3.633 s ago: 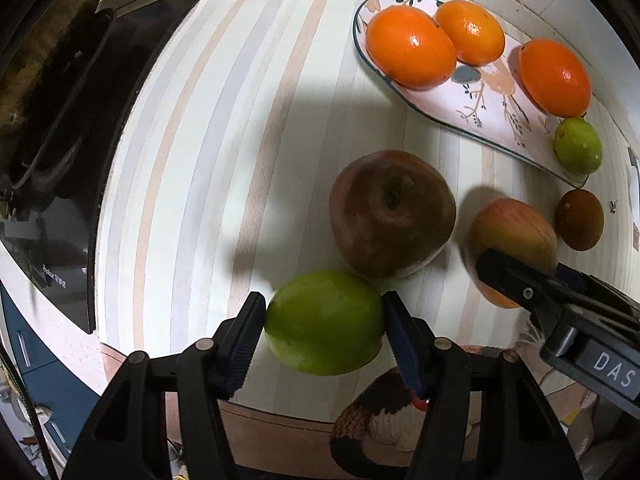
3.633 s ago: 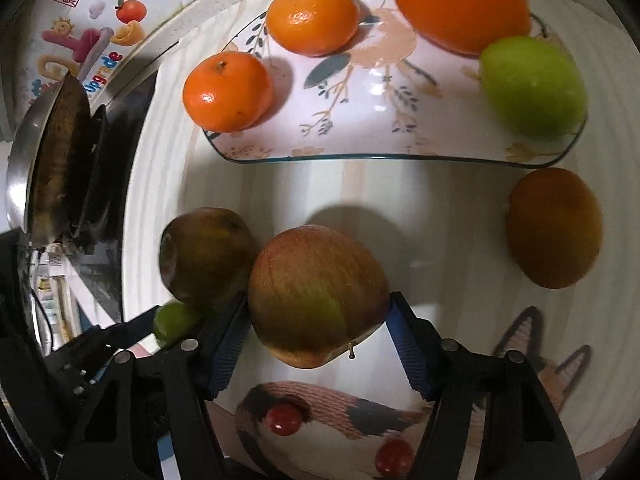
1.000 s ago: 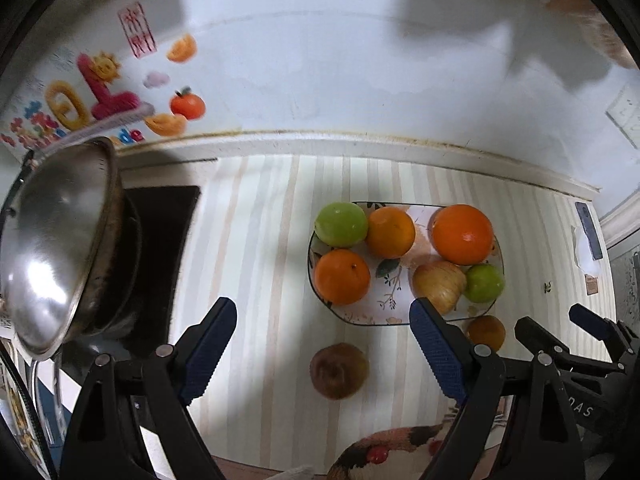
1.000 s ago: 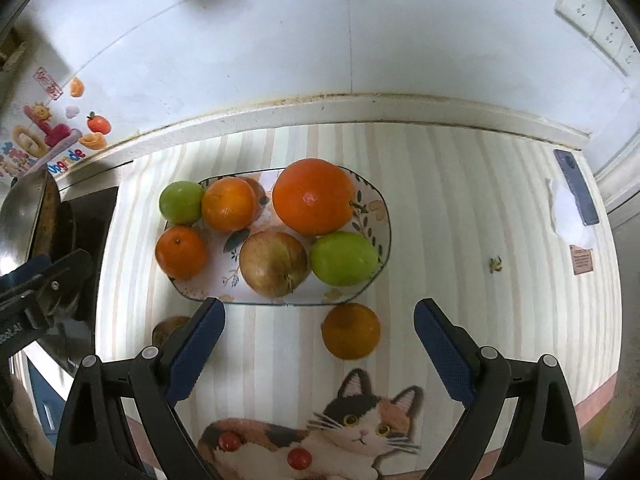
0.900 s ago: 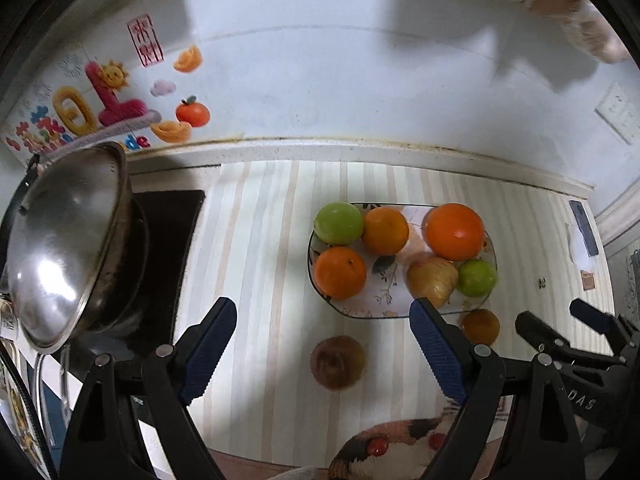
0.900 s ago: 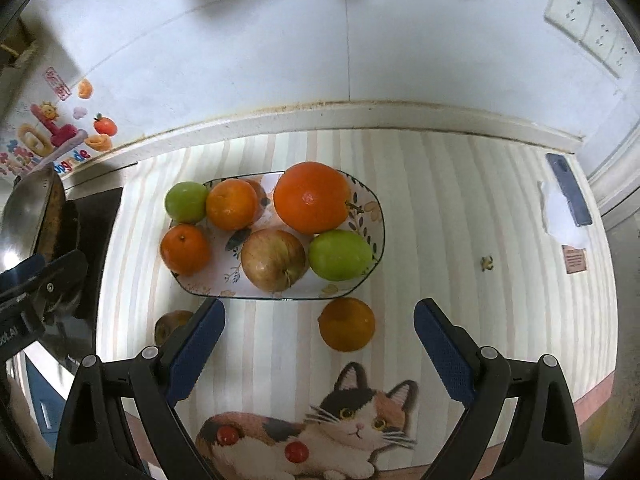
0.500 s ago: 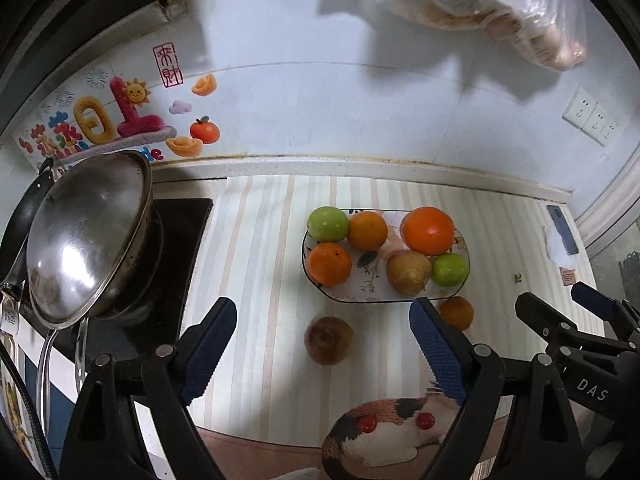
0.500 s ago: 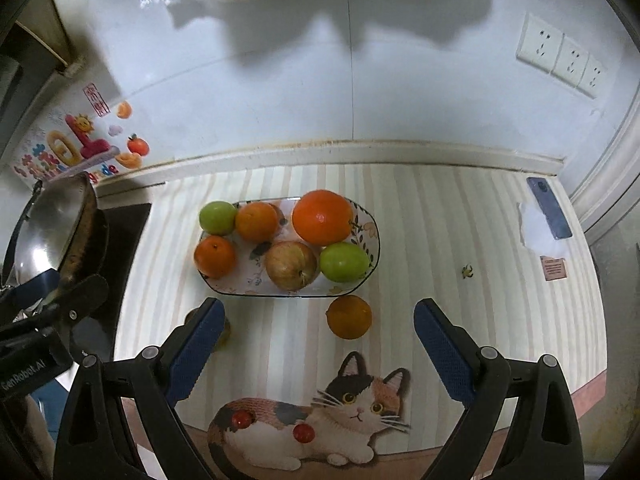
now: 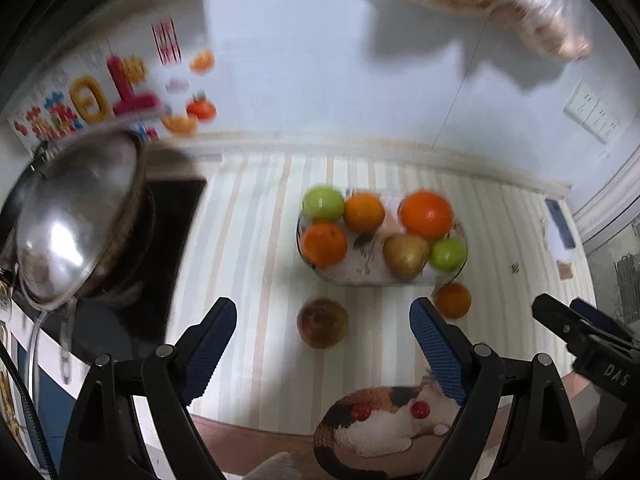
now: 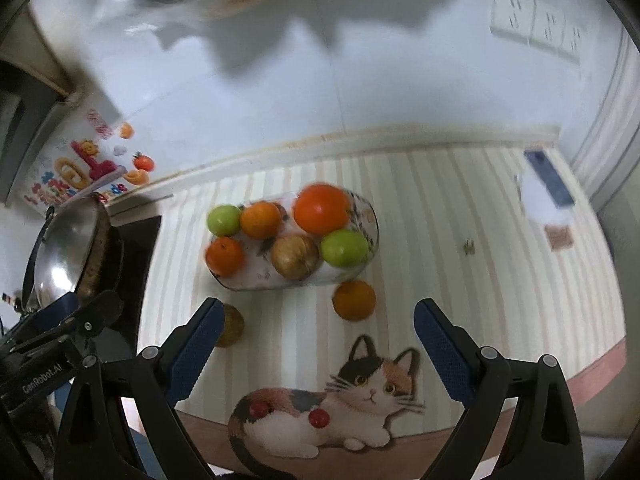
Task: Organize fruits
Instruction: 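Lower the left tool to the dark brown apple while the right tool reaches the orange, then grasp the dark brown apple with the left tool while the right tool grasps the orange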
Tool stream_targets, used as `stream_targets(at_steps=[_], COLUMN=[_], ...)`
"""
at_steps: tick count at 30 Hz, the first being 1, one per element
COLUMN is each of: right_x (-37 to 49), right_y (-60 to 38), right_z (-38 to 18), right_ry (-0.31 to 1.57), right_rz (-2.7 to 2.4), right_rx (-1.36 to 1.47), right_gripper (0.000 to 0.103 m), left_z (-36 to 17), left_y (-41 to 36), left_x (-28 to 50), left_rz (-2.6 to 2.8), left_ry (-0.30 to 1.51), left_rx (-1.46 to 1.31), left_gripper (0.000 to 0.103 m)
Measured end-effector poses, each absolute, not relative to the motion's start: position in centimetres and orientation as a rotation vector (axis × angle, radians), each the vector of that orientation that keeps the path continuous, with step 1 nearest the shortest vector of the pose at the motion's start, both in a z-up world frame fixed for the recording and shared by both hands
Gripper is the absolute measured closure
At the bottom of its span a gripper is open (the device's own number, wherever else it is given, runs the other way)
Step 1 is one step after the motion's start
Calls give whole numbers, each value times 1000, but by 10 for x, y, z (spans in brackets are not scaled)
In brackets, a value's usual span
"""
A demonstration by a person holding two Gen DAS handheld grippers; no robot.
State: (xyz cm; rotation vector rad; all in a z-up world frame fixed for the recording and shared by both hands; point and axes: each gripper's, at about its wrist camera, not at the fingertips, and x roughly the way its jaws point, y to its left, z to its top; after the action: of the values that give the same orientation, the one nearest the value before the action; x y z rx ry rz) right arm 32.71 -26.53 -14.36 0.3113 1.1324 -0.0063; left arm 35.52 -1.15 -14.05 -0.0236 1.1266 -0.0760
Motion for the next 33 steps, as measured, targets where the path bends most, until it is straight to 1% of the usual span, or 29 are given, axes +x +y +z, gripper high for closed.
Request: stream_targets(at_steps=[7,10,15,19,22,23,24,28,29,31,32,33], right_x=[320,315,332,356,373,379,383,404,407,412,412,412], right_y=[-309,-327,-332,-327,-315,-311,-307,-288,-285,-277,-273,-270], right_z=[-250,-284,-307,-312,-316,-318,-320,-333,-337,-346,-345,-344], right_ry=[1354,1390,1374,1358,1361,1365,1367,1413,1423,1449,1438,1436], right_rz=[-90,-122,-112,-79,-54,-46,-39,-28,-21,-11,-18,-13], right_rx=[470,552,564,595,578,568,562,503,495,465,437,415], right_gripper=[5,5,6,6,8,10,13,20,25,40,43,43], left_z=[-215,-240,-283,-317,-328,-328,-327,-326,-325,-324,-323,-322], left_y=[-16,-20,-32,-38,-37,-36,-34,-30,-31,-30,-30,-31], left_x=[373,379,397,408,413,415,416,416,415,413,410,408], left_rz=[-68,-48,-46,-45,-27,-18,-12,-16,-17,-19,-18,-22], left_ry=[1307,1353,1456,1536,1540,1528,1512,1495,1491,1484,1484,1484], left_rx=[-24,-9,15,19,10,15,17,4,11,21,20,17], left_gripper=[14,14,14,14,25,34,38,39,39,39,39,39])
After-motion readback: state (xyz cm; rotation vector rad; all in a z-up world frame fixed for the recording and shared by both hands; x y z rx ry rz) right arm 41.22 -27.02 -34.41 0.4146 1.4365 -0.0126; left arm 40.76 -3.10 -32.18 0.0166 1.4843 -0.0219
